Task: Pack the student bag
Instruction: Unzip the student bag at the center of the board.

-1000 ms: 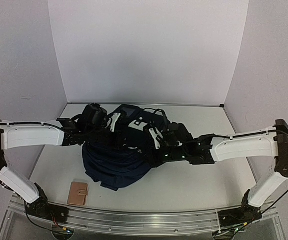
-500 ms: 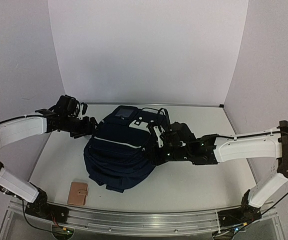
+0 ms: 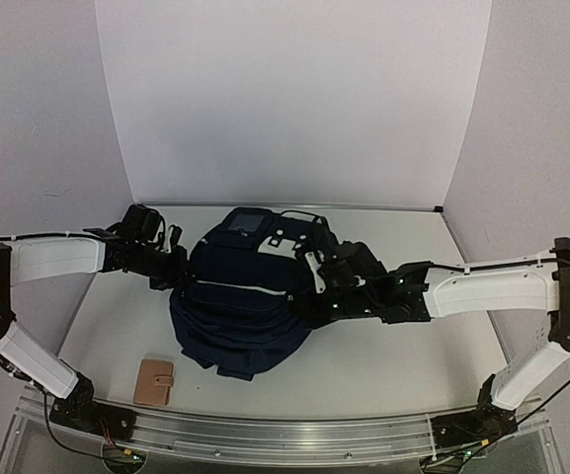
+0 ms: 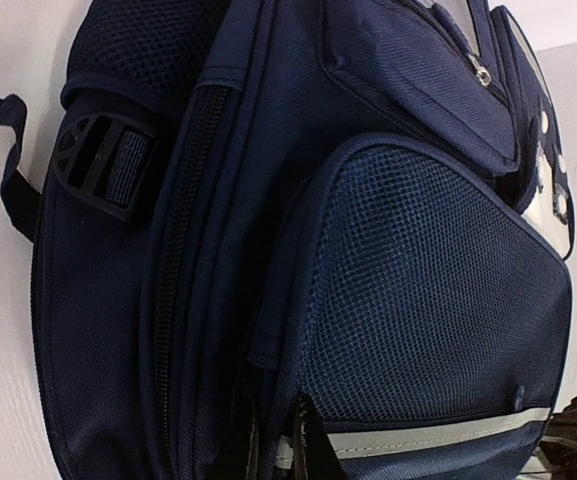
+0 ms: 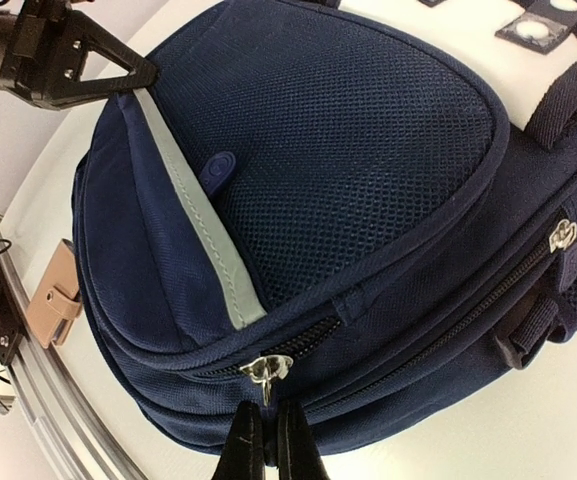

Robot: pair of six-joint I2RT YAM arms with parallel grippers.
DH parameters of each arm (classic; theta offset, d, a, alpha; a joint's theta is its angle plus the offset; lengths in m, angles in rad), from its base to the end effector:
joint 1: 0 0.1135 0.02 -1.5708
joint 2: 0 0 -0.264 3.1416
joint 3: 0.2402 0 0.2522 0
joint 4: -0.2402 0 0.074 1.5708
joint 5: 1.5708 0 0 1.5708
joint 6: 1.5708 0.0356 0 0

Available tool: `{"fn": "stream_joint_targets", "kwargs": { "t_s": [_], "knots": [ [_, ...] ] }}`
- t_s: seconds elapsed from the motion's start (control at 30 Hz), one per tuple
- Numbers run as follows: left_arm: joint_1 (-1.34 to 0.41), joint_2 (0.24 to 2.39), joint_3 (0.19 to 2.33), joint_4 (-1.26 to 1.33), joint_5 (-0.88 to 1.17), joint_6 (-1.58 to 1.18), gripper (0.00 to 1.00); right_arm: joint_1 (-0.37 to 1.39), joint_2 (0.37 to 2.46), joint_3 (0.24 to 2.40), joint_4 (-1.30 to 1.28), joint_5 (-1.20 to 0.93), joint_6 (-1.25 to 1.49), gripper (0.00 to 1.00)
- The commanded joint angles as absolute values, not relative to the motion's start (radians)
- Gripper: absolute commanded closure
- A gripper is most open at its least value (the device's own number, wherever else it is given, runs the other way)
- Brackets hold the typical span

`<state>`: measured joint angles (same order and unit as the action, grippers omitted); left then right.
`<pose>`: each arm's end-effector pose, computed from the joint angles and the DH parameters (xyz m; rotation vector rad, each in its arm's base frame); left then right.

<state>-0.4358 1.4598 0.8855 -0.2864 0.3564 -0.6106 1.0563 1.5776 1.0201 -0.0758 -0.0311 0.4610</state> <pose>0.2658 -0.1375 0.2118 -0.0532 2.5664 -0.8741 0.1711 0.3050 0.2340 -0.7058 2.2379 0.8439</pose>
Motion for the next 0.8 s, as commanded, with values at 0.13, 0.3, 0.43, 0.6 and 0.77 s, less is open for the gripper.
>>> {"fn": "stream_joint_targets", "kwargs": {
  "t_s": [0.13,0.3,0.43,0.6,0.77],
  "knots": [
    [-0.450,1.415,0.827,-0.120,0.371,-0.783,1.00,1.172,1.627,1.129,-0.237,0.090,0.484,1.00],
    [-0.478,1.377,0.812,-0.107,0.301,-0.835,1.00,1.253,1.699,1.187,-0.255,0.143,0.537,1.00],
    [-0.506,1.366,0.802,-0.085,0.295,-0.858,1.00,1.290,1.772,1.262,-0.256,0.185,0.592,1.00],
    [-0.564,1.350,0.790,-0.070,0.273,-0.885,1.00,1.297,1.863,1.384,-0.255,0.240,0.672,1.00],
    [-0.633,1.314,0.770,-0.057,0.228,-0.930,1.00,1.296,1.940,1.488,-0.256,0.274,0.693,1.00]
  ]
}}
